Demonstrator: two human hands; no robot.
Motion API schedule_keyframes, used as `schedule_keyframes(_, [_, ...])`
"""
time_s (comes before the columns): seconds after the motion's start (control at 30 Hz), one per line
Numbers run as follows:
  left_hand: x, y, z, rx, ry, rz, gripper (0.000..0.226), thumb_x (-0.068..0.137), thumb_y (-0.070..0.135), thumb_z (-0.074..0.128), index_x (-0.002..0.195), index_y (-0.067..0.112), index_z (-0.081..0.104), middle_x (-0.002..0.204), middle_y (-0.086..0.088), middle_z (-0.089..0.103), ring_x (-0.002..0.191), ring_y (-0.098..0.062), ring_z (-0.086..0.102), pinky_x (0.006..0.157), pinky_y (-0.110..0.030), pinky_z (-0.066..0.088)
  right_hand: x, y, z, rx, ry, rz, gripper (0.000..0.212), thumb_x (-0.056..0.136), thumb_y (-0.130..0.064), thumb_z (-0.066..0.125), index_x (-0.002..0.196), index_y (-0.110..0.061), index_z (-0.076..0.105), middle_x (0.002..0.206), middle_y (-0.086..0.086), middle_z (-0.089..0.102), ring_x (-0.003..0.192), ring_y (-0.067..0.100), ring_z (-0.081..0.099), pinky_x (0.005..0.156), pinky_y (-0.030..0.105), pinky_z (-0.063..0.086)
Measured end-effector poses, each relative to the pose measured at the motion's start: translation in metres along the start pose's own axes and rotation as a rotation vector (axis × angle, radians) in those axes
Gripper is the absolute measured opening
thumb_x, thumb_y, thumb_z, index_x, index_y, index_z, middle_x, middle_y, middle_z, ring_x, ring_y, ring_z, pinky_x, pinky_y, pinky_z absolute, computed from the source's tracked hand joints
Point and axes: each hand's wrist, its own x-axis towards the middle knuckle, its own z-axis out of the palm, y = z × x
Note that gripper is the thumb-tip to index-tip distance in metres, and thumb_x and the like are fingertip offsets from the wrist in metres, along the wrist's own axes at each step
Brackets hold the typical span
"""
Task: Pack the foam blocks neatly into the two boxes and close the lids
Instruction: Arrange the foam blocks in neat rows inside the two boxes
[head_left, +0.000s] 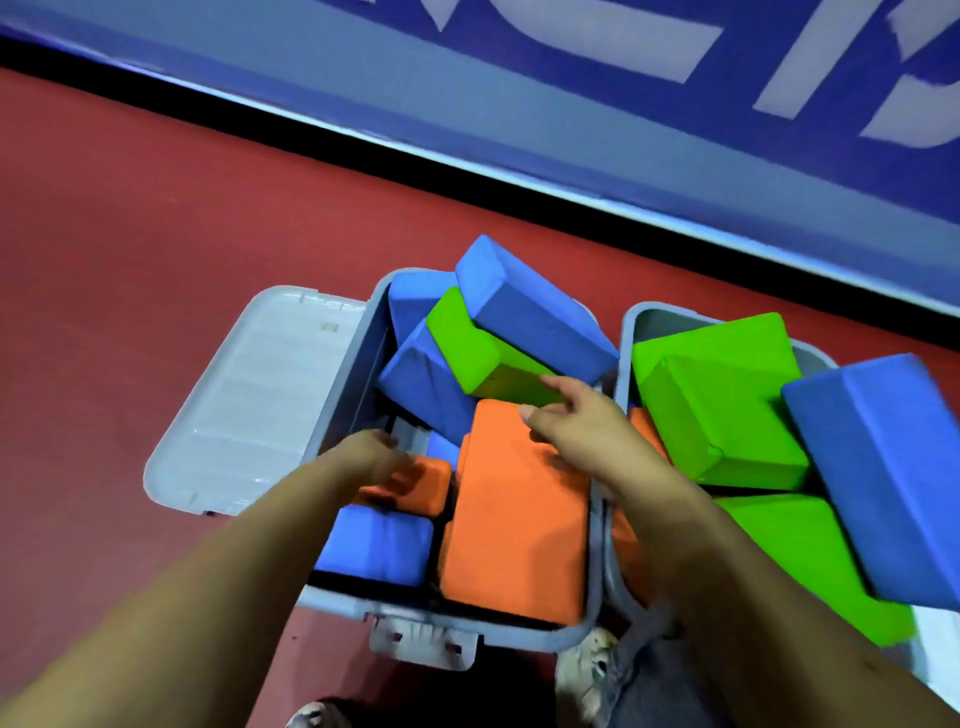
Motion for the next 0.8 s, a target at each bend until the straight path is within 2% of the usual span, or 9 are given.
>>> schedule_keyframes(0.13, [0.007,0.068,-0.019,-0.371,0.033,0.080,0.050,0.090,0.037,0.062,0.134,0.016,0.049,0.127,-0.008,0.053,0.107,-0.025,0.054,0.089,-0.040,0.046,0.028,-0.012,-0.022,0.565,-0.047,0.234,0.048,0.095,-0.022,0.055,0.140,-0.023,0.038,0.118,0.005,0.057,0.100,0.022,0.061,0.077,0.041,0.051])
schedule_keyframes(0.2, [0.008,0.095,-0.025,-0.538,-0.005,0.069,0.049,0.089,0.043,0.061,0.131,0.022,0.047,0.129,-0.004,0.046,0.114,-0.025,0.051,0.082,-0.043,0.047,0.040,-0.012,-0.031,0.743,-0.007,0.352,0.040,0.095,-0.021,0.054,0.133,-0.018,0.041,0.133,0.014,0.049,0.104,0.026,0.060,0.079,0.045,0.049])
schedule_keyframes(0.3, [0.018,0.120,-0.021,-0.652,-0.064,-0.001,0.059,0.086,0.046,0.064,0.136,0.024,0.042,0.139,-0.008,0.037,0.127,-0.029,0.044,0.088,-0.053,0.045,0.059,-0.001,-0.030,0.915,0.034,0.429,0.034,0.095,-0.022,0.053,0.127,-0.019,0.042,0.138,0.017,0.044,0.112,0.029,0.058,0.074,0.046,0.049])
schedule_keyframes(0.33, [0.023,0.124,-0.014,-0.684,-0.097,-0.029,0.065,0.083,0.045,0.067,0.138,0.022,0.040,0.143,-0.009,0.035,0.129,-0.030,0.043,0.089,-0.055,0.044,0.065,0.003,-0.027,0.881,0.065,0.407,0.041,0.094,-0.025,0.054,0.132,-0.021,0.038,0.140,0.014,0.043,0.112,0.030,0.058,0.070,0.043,0.050])
schedule_keyframes(0.4, [0.035,0.124,0.002,-0.690,-0.122,-0.064,0.070,0.077,0.042,0.075,0.137,0.025,0.042,0.145,-0.008,0.037,0.127,-0.031,0.044,0.090,-0.056,0.043,0.076,0.015,-0.019,0.517,0.227,0.294,0.068,0.087,-0.037,0.057,0.145,-0.033,0.023,0.143,0.010,0.038,0.110,0.030,0.054,0.068,0.037,0.048])
schedule_keyframes(0.47, [0.046,0.119,0.015,-0.653,-0.102,-0.072,0.083,0.062,0.043,0.086,0.132,0.032,0.043,0.143,-0.002,0.042,0.126,-0.035,0.045,0.093,-0.059,0.040,0.083,0.024,-0.014,-0.050,0.383,0.126,0.076,0.084,-0.041,0.059,0.148,-0.034,0.018,0.147,0.016,0.028,0.121,0.033,0.045,0.092,0.037,0.042])
schedule_keyframes(0.53, [0.052,0.114,0.023,-0.633,-0.046,-0.056,0.091,0.057,0.043,0.088,0.132,0.035,0.038,0.137,0.000,0.049,0.122,-0.034,0.050,0.094,-0.063,0.039,0.085,0.027,-0.012,-0.337,0.455,-0.017,0.074,0.088,-0.038,0.059,0.149,-0.031,0.018,0.154,0.019,0.009,0.137,0.037,0.025,0.111,0.038,0.023])
schedule_keyframes(0.67, [0.055,0.113,0.026,-0.670,-0.067,0.019,0.080,0.076,0.037,0.078,0.138,0.039,0.028,0.105,0.011,0.059,0.092,-0.016,0.059,0.088,-0.051,0.049,0.104,0.022,-0.004,-0.482,0.353,-0.187,0.080,0.087,-0.042,0.059,0.149,-0.039,0.009,0.159,0.004,-0.007,0.145,0.033,0.002,0.112,0.049,0.019])
schedule_keyframes(0.8, [0.053,0.117,0.024,-0.701,-0.058,0.045,0.084,0.080,0.023,0.076,0.144,0.036,0.024,0.108,0.006,0.061,0.082,-0.016,0.061,0.061,-0.035,0.051,0.117,0.026,-0.002,-0.503,0.249,-0.164,0.090,0.085,-0.045,0.060,0.149,-0.039,-0.002,0.158,-0.004,0.009,0.145,0.030,0.005,0.112,0.052,0.022])
